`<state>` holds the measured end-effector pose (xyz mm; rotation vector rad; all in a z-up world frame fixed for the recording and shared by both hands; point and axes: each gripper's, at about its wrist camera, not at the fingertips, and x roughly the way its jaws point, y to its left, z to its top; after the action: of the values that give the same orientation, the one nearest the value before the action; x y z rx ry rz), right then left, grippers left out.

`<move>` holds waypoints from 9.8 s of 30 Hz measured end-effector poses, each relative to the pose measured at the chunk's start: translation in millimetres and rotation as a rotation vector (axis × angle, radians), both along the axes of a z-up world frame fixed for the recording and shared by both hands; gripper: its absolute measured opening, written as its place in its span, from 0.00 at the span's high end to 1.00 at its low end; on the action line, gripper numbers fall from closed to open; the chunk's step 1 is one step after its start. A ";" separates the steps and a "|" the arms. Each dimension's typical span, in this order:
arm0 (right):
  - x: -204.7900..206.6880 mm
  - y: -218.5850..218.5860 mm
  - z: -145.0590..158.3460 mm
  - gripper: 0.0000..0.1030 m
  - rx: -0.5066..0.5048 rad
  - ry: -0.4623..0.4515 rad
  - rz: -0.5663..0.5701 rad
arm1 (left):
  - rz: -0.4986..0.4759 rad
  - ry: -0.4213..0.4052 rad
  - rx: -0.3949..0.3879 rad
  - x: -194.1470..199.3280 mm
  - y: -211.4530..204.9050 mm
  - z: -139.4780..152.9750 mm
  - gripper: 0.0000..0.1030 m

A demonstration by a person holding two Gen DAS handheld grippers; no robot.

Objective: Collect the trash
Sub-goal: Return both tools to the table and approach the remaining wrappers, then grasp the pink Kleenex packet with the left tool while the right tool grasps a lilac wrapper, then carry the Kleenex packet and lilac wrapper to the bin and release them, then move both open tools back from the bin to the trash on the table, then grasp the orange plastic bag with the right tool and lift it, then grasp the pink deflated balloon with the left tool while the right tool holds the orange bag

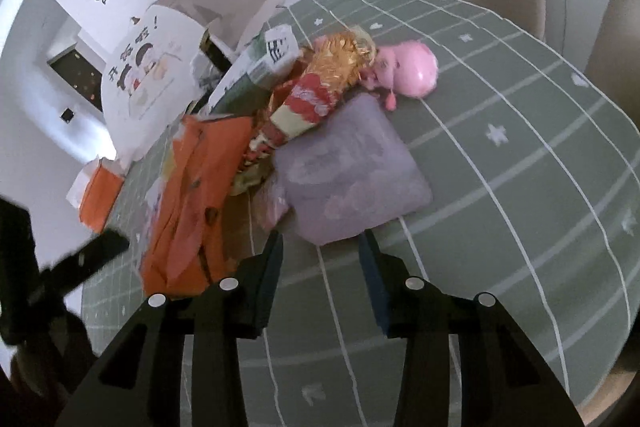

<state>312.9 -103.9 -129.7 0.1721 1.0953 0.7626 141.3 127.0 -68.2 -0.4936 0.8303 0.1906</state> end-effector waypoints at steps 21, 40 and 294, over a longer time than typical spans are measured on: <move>24.4 6.3 11.0 0.96 -0.112 -0.144 -0.016 | -0.009 0.017 -0.017 -2.0 0.3 -7.9 0.41; -19.2 -92.3 34.8 0.96 -0.071 -0.185 -0.145 | 0.030 0.071 -0.028 18.8 -8.2 -29.7 0.41; -39.0 -118.4 19.2 0.87 -0.140 -0.142 -0.204 | -0.335 0.158 0.239 40.9 -40.9 -37.7 0.58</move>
<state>273.9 -222.2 -110.5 0.1073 0.9759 0.5055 182.2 86.1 -105.9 -0.1118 1.0167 0.0184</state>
